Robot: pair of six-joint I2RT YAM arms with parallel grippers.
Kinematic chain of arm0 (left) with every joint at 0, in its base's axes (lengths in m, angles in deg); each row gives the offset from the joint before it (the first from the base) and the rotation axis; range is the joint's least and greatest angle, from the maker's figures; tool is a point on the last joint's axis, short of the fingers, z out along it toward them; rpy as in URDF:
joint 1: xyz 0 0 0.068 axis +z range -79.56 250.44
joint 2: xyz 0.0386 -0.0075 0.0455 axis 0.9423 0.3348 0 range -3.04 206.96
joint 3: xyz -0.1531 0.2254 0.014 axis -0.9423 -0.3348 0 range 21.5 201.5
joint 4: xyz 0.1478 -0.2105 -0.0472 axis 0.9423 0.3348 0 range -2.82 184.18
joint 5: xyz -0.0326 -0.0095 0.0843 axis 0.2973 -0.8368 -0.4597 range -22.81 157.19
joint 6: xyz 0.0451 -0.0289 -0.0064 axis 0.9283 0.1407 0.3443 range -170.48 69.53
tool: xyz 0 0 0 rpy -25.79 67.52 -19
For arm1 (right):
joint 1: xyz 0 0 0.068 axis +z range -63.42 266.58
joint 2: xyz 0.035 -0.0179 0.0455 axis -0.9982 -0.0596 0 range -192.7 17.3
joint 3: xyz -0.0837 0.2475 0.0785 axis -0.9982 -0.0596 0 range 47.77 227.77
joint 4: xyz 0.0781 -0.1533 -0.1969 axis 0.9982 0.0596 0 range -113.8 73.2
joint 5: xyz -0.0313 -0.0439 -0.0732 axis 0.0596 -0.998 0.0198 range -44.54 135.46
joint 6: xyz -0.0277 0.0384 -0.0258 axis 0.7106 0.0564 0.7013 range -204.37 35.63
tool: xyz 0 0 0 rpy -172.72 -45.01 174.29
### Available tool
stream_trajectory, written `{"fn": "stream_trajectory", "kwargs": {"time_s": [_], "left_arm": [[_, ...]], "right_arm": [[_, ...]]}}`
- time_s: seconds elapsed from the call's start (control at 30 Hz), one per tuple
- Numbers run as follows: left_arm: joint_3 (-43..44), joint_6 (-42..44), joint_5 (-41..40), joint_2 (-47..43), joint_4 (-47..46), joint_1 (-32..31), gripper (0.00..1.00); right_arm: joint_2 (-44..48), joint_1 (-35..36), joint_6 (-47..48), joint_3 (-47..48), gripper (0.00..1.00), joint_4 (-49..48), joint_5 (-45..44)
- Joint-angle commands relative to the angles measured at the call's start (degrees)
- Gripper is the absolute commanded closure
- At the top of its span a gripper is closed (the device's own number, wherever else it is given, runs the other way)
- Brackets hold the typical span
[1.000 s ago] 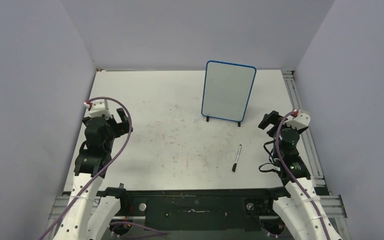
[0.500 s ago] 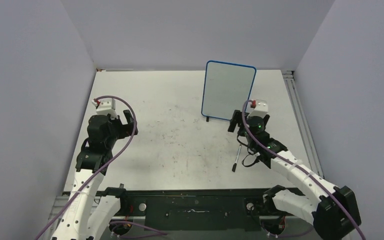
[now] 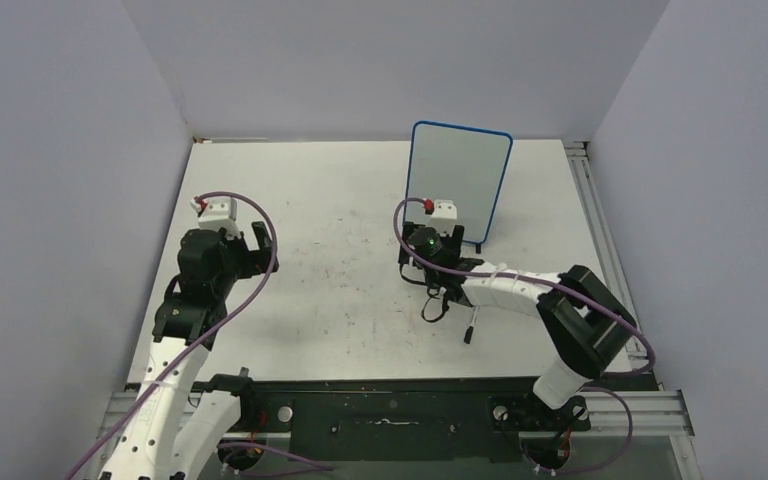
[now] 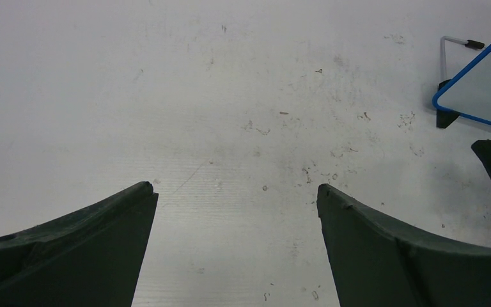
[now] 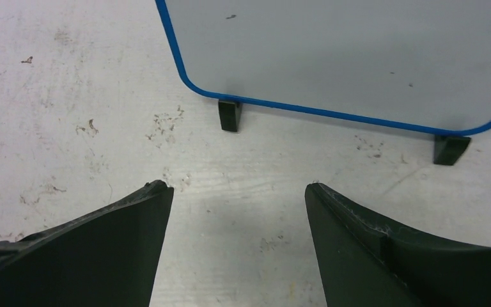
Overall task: Write a sentence on the whiteboard
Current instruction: Move the whiteboard to the center of the board.
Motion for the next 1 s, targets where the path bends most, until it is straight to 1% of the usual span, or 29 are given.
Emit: {"fn": "stream_trajectory", "kwargs": {"time_s": [0.0,0.1,0.17,0.43,0.53,0.7,0.97], "left_arm": [[1.1,0.9,-1.3,0.3,-0.7,-0.8,0.04],[1.1,1.1,-1.6,0.4,-0.7,-1.4,0.04],[1.1,1.3,-1.6,0.3,-0.7,-1.5,0.04],[1.3,1.6,-3.0,0.5,-0.6,-2.0,0.04],[1.2,1.7,-3.0,0.5,-0.4,-2.5,0.04],[1.3,1.8,-3.3,0.6,-0.5,-2.9,0.04],[1.3,2.0,-3.7,0.7,-0.3,-3.4,0.04]], "right_arm": [[-6.7,1.1,-1.4,6.3,0.25,-6.3,-3.6],[-11.3,1.1,-1.7,8.3,0.3,-7.4,-3.7],[-13.4,1.1,-1.6,9.3,0.31,-8.3,-3.5],[-20.1,1.1,-1.3,13.5,0.48,-8.5,-5.0],[-22.1,1.0,-1.2,14.6,0.51,-8.2,-6.2],[-23.9,0.6,-1.2,15.7,0.53,-7.4,-8.3],[-25.9,-1.0,-0.6,16.7,0.55,-8.5,-8.5]]}}
